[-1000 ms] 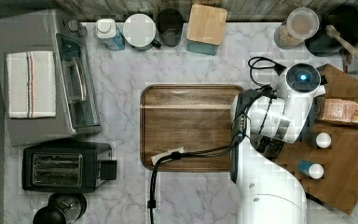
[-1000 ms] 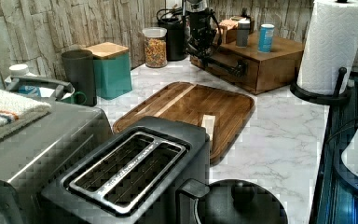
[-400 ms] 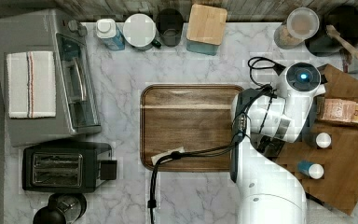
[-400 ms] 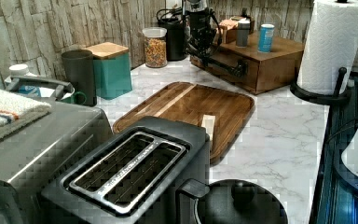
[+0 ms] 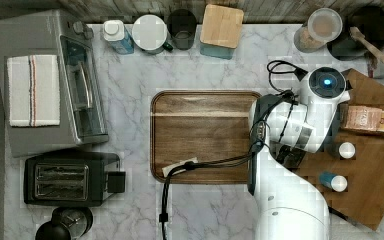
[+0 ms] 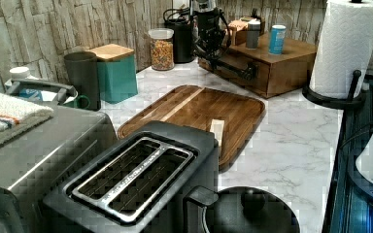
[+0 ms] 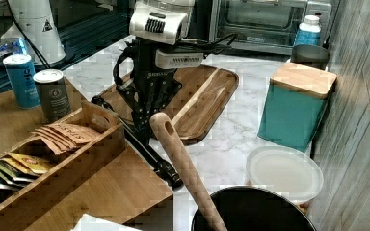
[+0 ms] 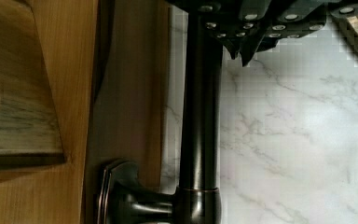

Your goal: Close the drawer.

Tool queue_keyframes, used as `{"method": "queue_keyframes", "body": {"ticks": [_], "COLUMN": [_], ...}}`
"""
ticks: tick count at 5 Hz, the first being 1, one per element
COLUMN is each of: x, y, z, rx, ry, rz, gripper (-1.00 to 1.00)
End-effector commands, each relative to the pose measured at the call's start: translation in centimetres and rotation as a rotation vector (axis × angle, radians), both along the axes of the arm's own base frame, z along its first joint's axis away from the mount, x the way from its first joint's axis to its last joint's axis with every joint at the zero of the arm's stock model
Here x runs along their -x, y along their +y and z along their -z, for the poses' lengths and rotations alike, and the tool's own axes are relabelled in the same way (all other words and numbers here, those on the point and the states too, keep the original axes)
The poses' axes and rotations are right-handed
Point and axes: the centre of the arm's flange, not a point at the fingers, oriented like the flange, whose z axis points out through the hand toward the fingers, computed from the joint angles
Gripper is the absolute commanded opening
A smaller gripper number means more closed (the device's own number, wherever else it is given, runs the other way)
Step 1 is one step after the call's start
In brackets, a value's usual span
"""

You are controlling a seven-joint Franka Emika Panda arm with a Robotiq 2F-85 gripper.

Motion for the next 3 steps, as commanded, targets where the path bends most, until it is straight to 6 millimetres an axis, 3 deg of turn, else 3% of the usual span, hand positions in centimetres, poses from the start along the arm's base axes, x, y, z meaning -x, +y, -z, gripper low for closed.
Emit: {"method": "queue_keyframes", "body": {"ticks": [1,3], "x": [8.49,8.49], "y": [-17.43,-17.43], "z": [-5.11,-5.12], "rx": [0.109,0.109], "ry": [-0.011,-0.011], "rz": [0.243,0.243], "gripper": [-1.0,-1.0]}}
